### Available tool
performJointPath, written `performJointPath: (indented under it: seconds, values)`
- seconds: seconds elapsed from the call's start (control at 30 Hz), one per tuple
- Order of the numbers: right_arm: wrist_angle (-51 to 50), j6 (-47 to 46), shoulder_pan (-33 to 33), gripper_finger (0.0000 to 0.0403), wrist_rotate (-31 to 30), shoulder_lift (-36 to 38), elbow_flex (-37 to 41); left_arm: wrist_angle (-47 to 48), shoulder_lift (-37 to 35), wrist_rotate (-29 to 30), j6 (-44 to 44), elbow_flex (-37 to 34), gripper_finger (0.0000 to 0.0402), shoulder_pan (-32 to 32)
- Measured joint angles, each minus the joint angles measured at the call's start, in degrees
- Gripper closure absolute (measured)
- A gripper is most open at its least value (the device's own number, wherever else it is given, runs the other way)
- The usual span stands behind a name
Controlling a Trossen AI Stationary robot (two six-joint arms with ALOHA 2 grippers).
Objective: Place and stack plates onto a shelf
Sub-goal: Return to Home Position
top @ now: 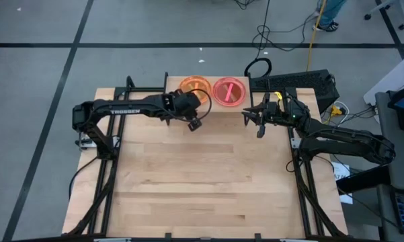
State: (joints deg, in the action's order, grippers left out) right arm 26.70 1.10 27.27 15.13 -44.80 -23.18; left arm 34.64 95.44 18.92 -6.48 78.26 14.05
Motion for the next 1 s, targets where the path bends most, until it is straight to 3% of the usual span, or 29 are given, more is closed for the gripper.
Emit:
performJointPath:
  seconds: [0.3, 0.53, 0.8, 1.0]
  values:
    - [0.2, -1.5, 0.0, 0.0342, 0.0, 0.1, 0.0, 3.2, -1.5, -7.4, -0.6, 0.0, 0.0314, -2.1]
    - [2.2, -2.4, 0.0, 0.0342, 0.1, 4.2, 0.0, 4.7, -10.6, -8.2, -2.3, 0.0, 0.0314, -5.6]
    - [0.8, -1.9, 0.2, 0.0342, -2.4, 12.4, 0.0, 4.2, -20.1, -1.1, -0.9, 0.0, 0.0314, -10.7]
    - [-15.5, 3.9, 0.9, 0.0342, -3.3, 20.7, -3.9, 3.3, -26.6, 3.6, 0.6, -2.1, 0.0314, -14.8]
